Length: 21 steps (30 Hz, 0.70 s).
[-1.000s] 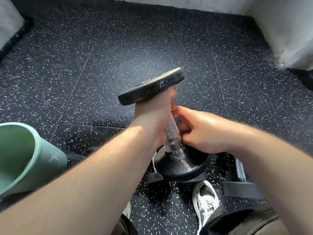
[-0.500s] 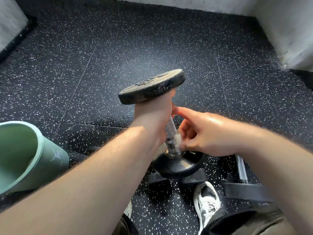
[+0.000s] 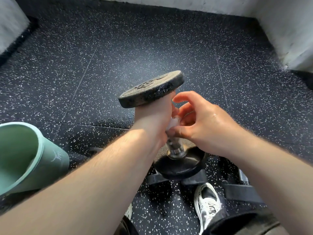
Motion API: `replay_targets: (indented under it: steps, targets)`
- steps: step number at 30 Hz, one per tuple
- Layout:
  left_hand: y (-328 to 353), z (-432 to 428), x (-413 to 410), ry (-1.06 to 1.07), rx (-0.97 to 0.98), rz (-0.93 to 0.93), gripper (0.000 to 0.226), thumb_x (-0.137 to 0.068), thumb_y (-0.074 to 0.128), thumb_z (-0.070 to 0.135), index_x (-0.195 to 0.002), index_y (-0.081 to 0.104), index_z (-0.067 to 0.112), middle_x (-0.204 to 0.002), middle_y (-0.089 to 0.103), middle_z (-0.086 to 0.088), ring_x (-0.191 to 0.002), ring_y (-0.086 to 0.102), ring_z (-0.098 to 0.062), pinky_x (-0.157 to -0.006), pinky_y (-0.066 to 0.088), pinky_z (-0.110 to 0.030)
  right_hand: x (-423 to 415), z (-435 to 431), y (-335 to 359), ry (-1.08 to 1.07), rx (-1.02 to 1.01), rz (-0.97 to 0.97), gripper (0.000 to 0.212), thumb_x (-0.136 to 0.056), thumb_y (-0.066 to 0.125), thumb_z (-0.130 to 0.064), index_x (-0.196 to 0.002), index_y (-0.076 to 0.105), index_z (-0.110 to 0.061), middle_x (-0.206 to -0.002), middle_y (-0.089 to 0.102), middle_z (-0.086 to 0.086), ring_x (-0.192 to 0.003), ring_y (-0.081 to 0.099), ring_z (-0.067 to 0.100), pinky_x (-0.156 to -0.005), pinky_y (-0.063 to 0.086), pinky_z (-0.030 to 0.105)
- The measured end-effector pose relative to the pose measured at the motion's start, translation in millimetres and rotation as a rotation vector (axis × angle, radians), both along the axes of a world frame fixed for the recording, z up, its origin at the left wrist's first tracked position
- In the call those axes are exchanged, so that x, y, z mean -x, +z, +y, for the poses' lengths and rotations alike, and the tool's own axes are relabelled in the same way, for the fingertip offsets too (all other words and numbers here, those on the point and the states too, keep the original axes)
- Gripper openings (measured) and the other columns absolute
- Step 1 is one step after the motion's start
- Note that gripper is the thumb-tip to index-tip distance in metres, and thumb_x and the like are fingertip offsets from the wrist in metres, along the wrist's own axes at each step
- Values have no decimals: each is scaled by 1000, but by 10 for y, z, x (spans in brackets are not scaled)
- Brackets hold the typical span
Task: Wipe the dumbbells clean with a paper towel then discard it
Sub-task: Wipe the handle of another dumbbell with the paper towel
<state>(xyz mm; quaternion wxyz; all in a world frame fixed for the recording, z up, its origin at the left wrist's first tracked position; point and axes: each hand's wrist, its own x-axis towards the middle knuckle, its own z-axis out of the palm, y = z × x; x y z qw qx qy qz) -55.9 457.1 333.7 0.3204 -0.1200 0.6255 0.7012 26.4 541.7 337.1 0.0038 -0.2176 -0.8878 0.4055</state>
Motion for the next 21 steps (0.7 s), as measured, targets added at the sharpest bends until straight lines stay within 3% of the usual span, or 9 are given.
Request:
replay_targets:
  steps: [4, 7, 9, 15, 21]
  targets:
    - [-37, 17, 7, -35, 23, 13, 37, -92, 65, 22, -58, 52, 13, -37, 46, 3, -32, 47, -14, -39, 38, -15, 4, -52, 4, -132, 6, 46, 46, -63, 89, -43, -87, 55, -24, -79, 70, -7, -75, 68, 8, -71, 53, 25]
    - [-47, 29, 25, -21, 26, 9, 40, -92, 66, 24, -56, 50, 14, -38, 46, 2, -32, 46, -13, -39, 36, -15, 14, -43, 11, -132, -42, 5, 38, -65, 88, -47, -76, 63, -20, -75, 71, -9, -69, 65, -1, -63, 47, 20]
    - [-69, 33, 33, -5, 26, 11, 41, -90, 68, 26, -54, 51, 15, -42, 48, 2, -39, 47, -15, -45, 38, -19, 1, -25, 10, -106, -69, -23, 34, -70, 85, -49, -76, 66, -22, -75, 72, -12, -69, 63, -6, -64, 46, 18]
    - [-93, 44, 51, 13, 15, -12, 29, -88, 72, 28, -64, 60, 17, -51, 57, 1, -53, 51, -18, -60, 42, -30, -34, 23, 5, -3, -170, -139, 24, -77, 82, -42, -85, 66, -26, -83, 72, -13, -81, 66, 3, -78, 52, 26]
    - [-117, 55, 69, 24, 1, -16, 24, -87, 74, 26, -68, 61, 17, -42, 55, 6, -67, 62, -20, -79, 47, -35, -84, 96, 1, 160, -225, -227, 25, -76, 81, -39, -78, 61, -25, -65, 61, -13, -61, 53, 1, -53, 38, 16]
